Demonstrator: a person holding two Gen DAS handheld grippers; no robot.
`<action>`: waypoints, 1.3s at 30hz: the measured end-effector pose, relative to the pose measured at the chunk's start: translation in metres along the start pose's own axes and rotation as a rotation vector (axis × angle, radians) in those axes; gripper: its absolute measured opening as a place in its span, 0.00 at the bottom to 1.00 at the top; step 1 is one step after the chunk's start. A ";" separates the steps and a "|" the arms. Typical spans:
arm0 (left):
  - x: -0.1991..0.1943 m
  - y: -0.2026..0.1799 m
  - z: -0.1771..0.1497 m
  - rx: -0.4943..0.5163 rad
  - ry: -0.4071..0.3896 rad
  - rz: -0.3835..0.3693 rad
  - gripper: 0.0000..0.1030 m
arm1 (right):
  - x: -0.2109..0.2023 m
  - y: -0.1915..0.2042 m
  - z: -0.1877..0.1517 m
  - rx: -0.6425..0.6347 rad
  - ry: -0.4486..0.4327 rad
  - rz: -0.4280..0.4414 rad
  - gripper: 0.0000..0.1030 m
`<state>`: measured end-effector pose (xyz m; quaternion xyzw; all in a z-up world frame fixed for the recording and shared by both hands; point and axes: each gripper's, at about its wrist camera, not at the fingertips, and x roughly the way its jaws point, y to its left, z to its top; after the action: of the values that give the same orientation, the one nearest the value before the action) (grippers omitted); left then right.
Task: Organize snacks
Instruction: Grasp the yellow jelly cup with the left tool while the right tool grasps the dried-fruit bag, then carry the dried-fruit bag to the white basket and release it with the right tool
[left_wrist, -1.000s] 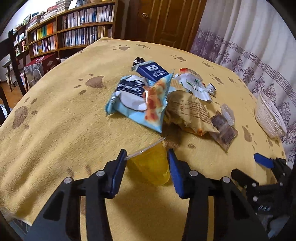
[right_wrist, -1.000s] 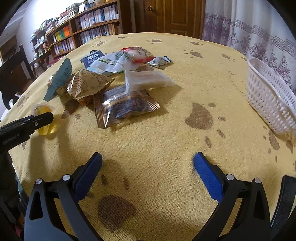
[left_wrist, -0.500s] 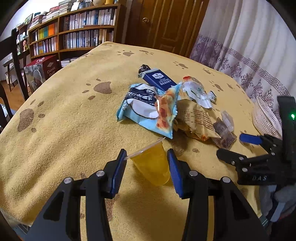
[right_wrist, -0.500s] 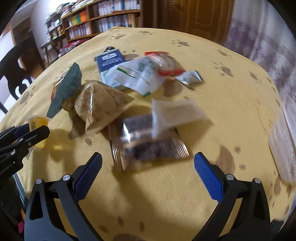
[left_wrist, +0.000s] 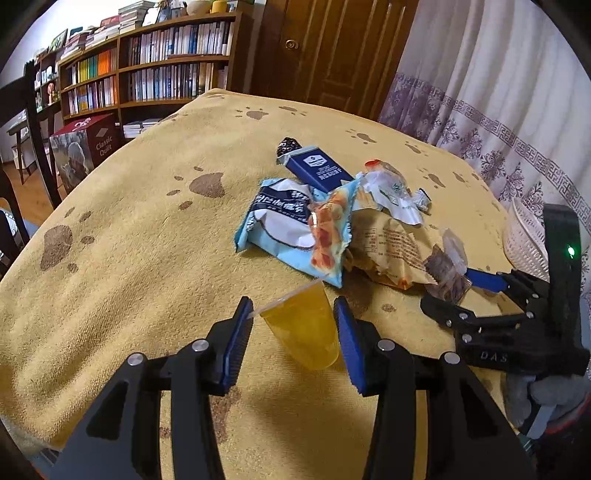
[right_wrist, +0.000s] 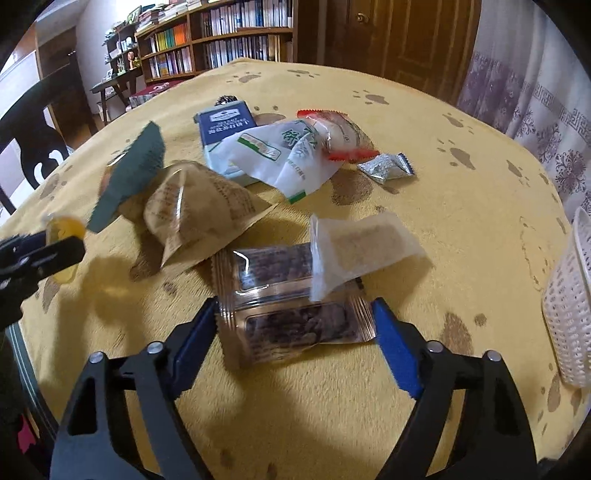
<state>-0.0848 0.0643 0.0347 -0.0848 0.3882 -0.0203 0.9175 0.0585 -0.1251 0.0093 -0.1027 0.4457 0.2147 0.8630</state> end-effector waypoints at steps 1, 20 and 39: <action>-0.001 -0.003 0.000 0.005 -0.001 -0.001 0.44 | -0.003 0.000 -0.003 0.000 -0.011 0.002 0.79; -0.015 -0.053 0.003 0.094 -0.024 -0.022 0.44 | -0.084 -0.039 -0.063 0.249 -0.152 0.259 0.65; -0.016 -0.088 0.009 0.162 -0.034 -0.054 0.44 | -0.159 -0.140 -0.061 0.474 -0.394 0.051 0.65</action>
<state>-0.0872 -0.0191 0.0675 -0.0208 0.3673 -0.0749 0.9269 -0.0022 -0.3161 0.1014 0.1562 0.3100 0.1423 0.9270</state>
